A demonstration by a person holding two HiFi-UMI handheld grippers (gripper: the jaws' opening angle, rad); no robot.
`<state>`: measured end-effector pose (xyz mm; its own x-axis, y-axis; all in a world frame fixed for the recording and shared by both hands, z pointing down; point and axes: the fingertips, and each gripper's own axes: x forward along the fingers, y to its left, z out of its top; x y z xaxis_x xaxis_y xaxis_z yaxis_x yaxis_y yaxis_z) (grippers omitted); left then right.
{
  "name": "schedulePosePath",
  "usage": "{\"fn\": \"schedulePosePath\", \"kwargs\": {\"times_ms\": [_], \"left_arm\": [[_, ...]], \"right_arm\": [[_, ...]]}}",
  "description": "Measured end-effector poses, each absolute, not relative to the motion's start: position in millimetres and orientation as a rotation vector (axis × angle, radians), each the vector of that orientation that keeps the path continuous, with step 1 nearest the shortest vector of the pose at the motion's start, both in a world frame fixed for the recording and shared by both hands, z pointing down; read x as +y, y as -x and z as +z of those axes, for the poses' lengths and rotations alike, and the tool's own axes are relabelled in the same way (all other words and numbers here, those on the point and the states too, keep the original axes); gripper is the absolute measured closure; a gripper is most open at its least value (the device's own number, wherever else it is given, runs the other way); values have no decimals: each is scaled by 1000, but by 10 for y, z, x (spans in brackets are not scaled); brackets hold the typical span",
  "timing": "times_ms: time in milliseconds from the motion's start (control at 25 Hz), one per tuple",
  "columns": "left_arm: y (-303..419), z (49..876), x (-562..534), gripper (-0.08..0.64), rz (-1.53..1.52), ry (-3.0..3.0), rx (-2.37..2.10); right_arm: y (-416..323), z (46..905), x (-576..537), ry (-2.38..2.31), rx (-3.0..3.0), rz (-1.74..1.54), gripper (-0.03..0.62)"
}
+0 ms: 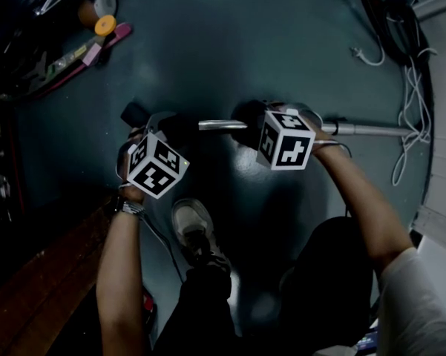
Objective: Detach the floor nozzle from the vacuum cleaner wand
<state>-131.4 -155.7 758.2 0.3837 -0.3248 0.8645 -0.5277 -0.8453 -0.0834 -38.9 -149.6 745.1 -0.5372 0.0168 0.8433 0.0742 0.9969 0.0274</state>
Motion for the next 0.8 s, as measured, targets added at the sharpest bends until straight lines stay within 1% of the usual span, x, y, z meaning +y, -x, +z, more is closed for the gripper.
{"fn": "schedulePosePath", "kwargs": {"times_ms": [120,240,800], "left_arm": [[1318,7591,-1554,319,1439,-2439,-752],[1318,7617,-1539,321,1433,-2442,-733],[1314,7535,-1589,321,1459,-2527,-794]], "right_arm": [[384,7455,-1484,78,-2105,-136,425],[381,7487,-1474,71,-2100,-132,425],[343,7490,-1486,23,-2203,107,430]]}}
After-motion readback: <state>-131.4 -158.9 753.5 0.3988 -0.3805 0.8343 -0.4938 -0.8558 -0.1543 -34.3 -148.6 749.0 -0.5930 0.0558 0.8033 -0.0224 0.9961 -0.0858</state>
